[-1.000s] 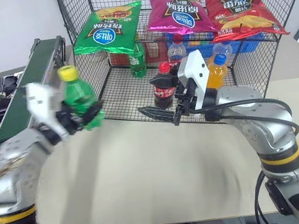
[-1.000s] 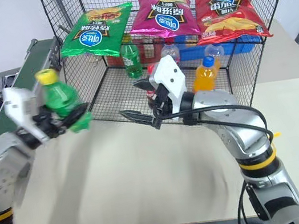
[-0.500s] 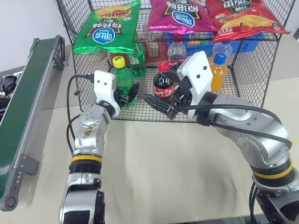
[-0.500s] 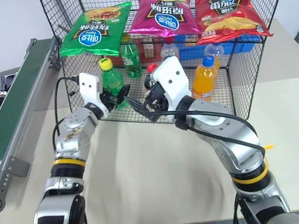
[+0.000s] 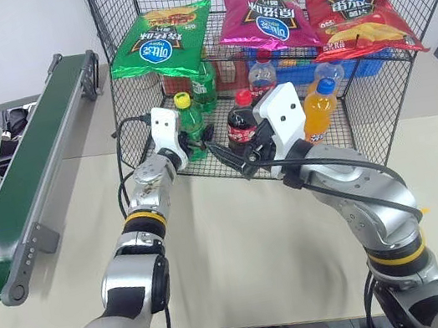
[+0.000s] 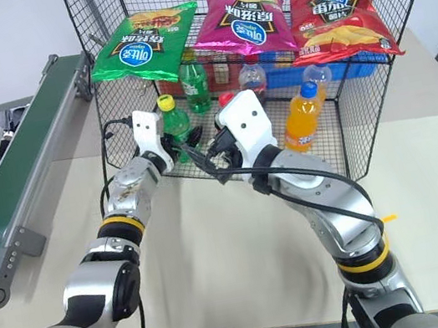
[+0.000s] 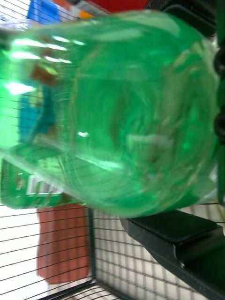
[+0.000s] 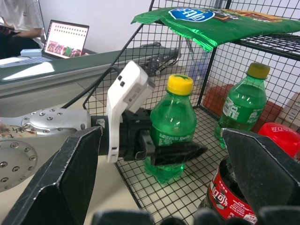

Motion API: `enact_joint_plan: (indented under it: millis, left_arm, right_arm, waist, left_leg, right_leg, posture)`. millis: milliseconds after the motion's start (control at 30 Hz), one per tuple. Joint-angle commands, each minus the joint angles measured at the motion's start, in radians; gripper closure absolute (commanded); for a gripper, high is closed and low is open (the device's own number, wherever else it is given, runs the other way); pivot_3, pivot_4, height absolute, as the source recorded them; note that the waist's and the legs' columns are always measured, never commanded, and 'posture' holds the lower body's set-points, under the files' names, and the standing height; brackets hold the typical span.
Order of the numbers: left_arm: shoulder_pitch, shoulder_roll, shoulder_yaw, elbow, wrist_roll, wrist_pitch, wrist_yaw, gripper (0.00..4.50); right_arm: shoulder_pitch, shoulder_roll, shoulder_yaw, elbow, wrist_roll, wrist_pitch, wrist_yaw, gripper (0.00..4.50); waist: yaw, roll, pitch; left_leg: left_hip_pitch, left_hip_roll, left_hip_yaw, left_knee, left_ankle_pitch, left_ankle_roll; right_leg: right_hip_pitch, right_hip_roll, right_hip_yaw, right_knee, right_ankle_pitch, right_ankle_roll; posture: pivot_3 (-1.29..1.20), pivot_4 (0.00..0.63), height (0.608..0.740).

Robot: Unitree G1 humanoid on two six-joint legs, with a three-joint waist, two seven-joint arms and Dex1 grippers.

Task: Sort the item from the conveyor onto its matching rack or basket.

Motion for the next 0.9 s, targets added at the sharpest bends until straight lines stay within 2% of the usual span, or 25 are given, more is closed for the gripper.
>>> enact_joint_plan:
  millis: [33,100,300,367,533,633,733,800,900]
  left_arm:
    - [0.019,0.005,0.007,-0.078,0.002,-0.004,-0.024,0.09]
    - [0.086,0.022,0.001,-0.186,-0.005,0.042,-0.04,0.09]
    - [0.37,0.132,-0.014,-0.685,-0.033,0.3,-0.078,0.09]
    - [0.458,0.199,0.01,-0.867,-0.068,0.419,-0.094,0.09]
    - [0.579,0.361,0.071,-1.167,-0.182,0.64,-0.163,0.09]
    - [0.608,0.503,0.121,-1.261,-0.239,0.733,-0.243,0.09]
    - [0.596,0.637,0.177,-1.274,-0.265,0.769,-0.309,0.09]
    - [0.583,0.68,0.189,-1.266,-0.276,0.772,-0.327,0.09]
    - [0.556,0.687,0.193,-1.251,-0.284,0.773,-0.324,0.09]
  right_arm:
    - [-0.025,0.01,-0.024,-0.013,0.013,-0.013,0.016,0.0]
    - [-0.033,0.011,-0.024,0.001,0.015,-0.02,0.028,0.0]
    - [-0.045,-0.019,-0.044,0.049,0.025,-0.056,0.098,0.0]
    - [-0.042,-0.036,-0.061,0.061,0.034,-0.065,0.125,0.0]
    - [-0.023,-0.084,-0.095,0.052,0.046,-0.06,0.175,0.0]
    - [0.002,-0.146,-0.14,0.014,0.087,-0.037,0.226,0.0]
    - [0.036,-0.228,-0.185,-0.031,0.129,-0.012,0.279,0.0]
    - [0.047,-0.257,-0.201,-0.044,0.147,-0.003,0.287,0.0]
    - [0.049,-0.27,-0.211,-0.049,0.159,0.006,0.279,0.0]
  waist:
    - [-0.001,0.0,0.0]
    - [-0.003,0.0,0.0]
    - [-0.018,0.001,0.0]
    - [-0.02,0.001,0.0]
    - [-0.021,0.001,0.0]
    - [-0.021,0.001,0.0]
    - [-0.021,0.002,0.001]
    - [-0.022,0.002,0.001]
    - [-0.023,0.003,0.001]
  left_leg:
    - [0.0,0.0,0.0,0.0,0.0,0.0]
    - [0.0,0.0,0.0,0.0,0.0,0.0]
    - [0.003,0.003,0.0,0.0,0.0,0.0]
    - [0.003,0.004,-0.001,0.0,0.0,-0.001]
    - [0.004,0.003,-0.002,0.0,0.001,-0.001]
    - [0.004,0.003,-0.002,-0.001,0.0,-0.001]
    - [0.004,0.003,-0.003,-0.001,0.0,-0.001]
    - [0.005,0.003,-0.002,-0.002,0.0,-0.001]
    - [0.006,0.003,-0.001,-0.002,0.0,-0.001]
  right_leg:
    - [0.0,0.0,0.0,0.0,0.0,0.0]
    - [0.0,0.0,0.0,0.001,0.0,0.0]
    - [0.0,0.0,0.001,0.006,0.0,0.0]
    - [0.0,0.0,0.001,0.007,0.0,0.0]
    - [0.002,-0.001,0.001,0.005,0.0,0.0]
    - [0.002,-0.001,0.001,0.005,0.0,0.0]
    - [0.002,-0.001,0.001,0.0,-0.001,0.001]
    - [0.002,-0.001,0.001,-0.001,-0.001,0.001]
    - [0.003,-0.001,0.002,-0.002,-0.001,0.001]
  posture:
    - [0.0,0.15,0.74]
    - [0.0,0.15,0.74]
    - [0.0,0.15,0.74]
    - [0.0,0.15,0.74]
    - [0.0,0.15,0.74]
    - [0.0,0.15,0.74]
    - [0.0,0.15,0.74]
    - [0.0,0.15,0.74]
    - [0.0,0.15,0.74]
